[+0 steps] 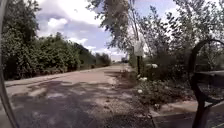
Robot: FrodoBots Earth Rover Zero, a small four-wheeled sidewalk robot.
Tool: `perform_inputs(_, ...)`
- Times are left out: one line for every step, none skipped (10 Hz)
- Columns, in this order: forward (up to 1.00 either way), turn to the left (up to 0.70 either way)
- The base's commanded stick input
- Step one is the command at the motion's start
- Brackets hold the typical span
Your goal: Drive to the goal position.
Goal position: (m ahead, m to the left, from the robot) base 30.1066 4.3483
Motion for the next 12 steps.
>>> perform_inputs(0.05,0.0)
perform_inputs(0.05,0.0)
perform_inputs(0.05,0.0)
perform_inputs(0.05,0.0)
perform_inputs(0.05,0.0)
perform_inputs(0.05,0.0)
perform_inputs(0.05,0.0)
perform_inputs(0.05,0.0)
perform_inputs(0.05,0.0)
perform_inputs(0.05,0.0)
perform_inputs(0.05,0.0)
perform_inputs(0.05,0.0)
